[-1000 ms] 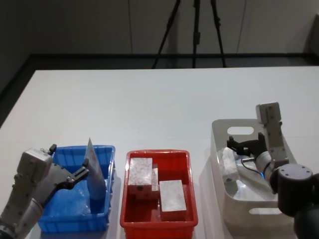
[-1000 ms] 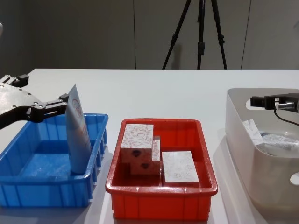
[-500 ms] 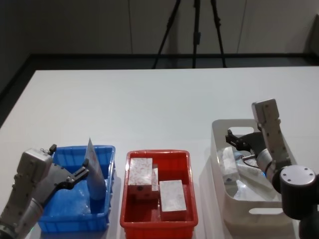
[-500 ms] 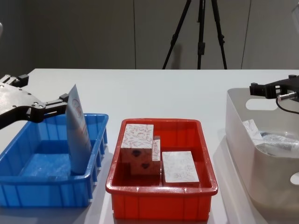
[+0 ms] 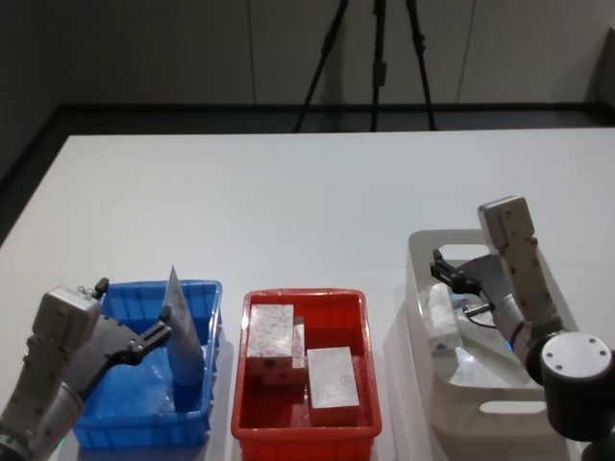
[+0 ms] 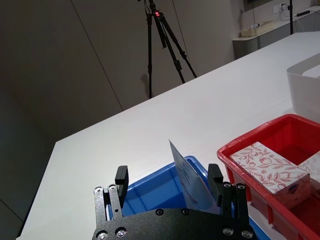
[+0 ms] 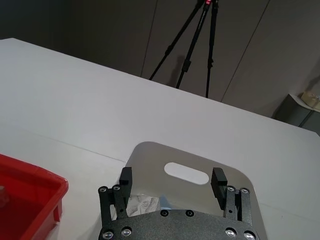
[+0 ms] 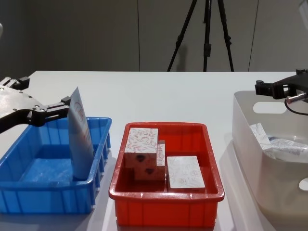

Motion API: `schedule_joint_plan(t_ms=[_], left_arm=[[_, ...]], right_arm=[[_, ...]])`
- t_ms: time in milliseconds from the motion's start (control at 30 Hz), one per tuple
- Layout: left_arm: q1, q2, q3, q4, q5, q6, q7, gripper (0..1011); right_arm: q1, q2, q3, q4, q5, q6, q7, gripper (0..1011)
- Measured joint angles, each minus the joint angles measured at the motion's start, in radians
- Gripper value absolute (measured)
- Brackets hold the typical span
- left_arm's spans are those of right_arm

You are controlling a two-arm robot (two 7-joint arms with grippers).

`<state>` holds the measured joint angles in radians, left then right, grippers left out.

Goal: Bimanual collaborative sorting of washing and personal care products

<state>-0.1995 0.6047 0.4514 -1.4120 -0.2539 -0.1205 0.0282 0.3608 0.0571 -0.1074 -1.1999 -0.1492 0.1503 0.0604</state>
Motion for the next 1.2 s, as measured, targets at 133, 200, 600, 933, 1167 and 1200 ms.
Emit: schedule_joint_plan(t_ms=[133, 200, 600, 933, 1167, 1200], left_arm=[[0.000, 0.000, 0.000, 0.000, 0.000, 0.000, 0.000, 1001], [0.000, 0.000, 0.000, 0.000, 0.000, 0.000, 0.000, 1001], [0.000, 0.000, 0.000, 0.000, 0.000, 0.000, 0.000, 1001], [0.000, 0.000, 0.000, 0.000, 0.000, 0.000, 0.000, 1001], [0.000, 0.000, 0.000, 0.000, 0.000, 0.000, 0.000, 1001], [0.000, 0.000, 0.000, 0.000, 0.000, 0.000, 0.000, 1001]], right_arm=[[-0.015, 0.001, -0.007, -0.019, -0.008, -0.006, 0.002, 1000], [-0.014, 0.002, -0.007, -0.019, -0.007, -0.006, 0.002, 1000], [-0.018, 0.024, -0.019, -0.023, 0.009, -0.015, 0.000, 1000], [-0.042, 0.110, -0.074, -0.055, 0.075, -0.058, -0.016, 1000], [-0.061, 0.178, -0.117, -0.080, 0.126, -0.092, -0.027, 1000], [-0.062, 0.185, -0.121, -0.083, 0.131, -0.095, -0.028, 1000]])
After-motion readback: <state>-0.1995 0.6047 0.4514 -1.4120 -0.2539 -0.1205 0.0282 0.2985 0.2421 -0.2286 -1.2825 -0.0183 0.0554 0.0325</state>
